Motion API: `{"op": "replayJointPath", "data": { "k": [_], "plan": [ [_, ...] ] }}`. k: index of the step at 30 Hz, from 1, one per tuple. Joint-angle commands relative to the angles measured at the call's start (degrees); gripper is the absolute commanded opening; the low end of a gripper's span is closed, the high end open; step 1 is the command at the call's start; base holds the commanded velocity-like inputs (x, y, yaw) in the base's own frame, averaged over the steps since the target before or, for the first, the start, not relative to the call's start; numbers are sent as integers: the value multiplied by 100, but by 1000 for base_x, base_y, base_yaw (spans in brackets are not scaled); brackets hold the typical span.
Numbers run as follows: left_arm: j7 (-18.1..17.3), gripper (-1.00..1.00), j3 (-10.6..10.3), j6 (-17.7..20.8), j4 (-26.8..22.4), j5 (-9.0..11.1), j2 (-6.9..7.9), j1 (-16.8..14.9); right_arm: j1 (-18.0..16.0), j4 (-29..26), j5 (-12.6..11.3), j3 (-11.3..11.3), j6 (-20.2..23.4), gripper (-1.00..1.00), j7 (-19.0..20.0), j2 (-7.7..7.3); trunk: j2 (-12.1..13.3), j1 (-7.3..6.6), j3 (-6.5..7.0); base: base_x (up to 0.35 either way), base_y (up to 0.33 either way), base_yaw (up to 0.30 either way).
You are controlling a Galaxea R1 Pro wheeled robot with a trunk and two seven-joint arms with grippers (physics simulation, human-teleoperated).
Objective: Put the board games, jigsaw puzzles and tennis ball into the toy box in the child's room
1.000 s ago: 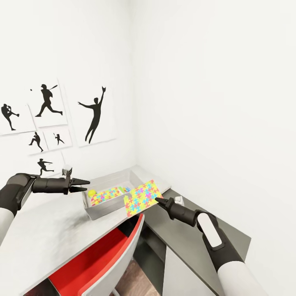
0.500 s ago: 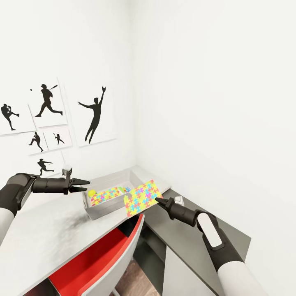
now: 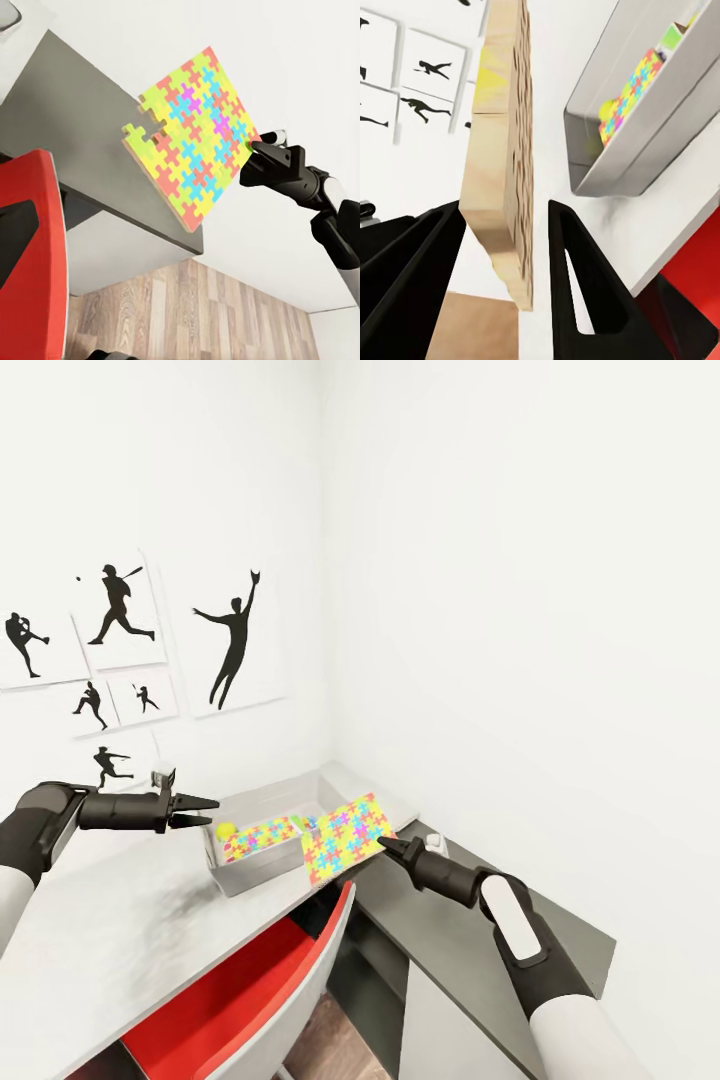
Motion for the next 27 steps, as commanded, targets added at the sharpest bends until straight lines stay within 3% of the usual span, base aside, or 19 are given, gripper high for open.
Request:
{"op": "replayJointPath", "data": {
  "k": [1, 7, 13, 19, 27],
  "plan": [
    [-43, 100, -5, 60, -2, -38, 3, -1, -4, -1, 5, -12, 24, -100, 20, 2, -4, 3, 0, 35, 241, 0],
    [-43, 100, -5, 50, -2, -37, 3, 8, -3, 1, 5, -13, 24, -100, 21, 0, -4, 3, 23, 10, 241, 168],
    [-43, 100, -5, 43, -2, -37, 3, 9, -1, 1, 5, -14, 22, -100, 22, 0, -4, 3, 43, 52, 33, 265],
    [-43, 100, -5, 35, -2, -32, 3, 10, -1, -4, 5, -15, 25, -100, 22, 0, -4, 3, 61, 227, 3, 253],
    [-43, 100, -5, 33, -2, -31, 3, 12, -1, -6, 5, -15, 21, -100, 22, -2, -4, 3, 65, 270, 0, 41]
  ]
}}
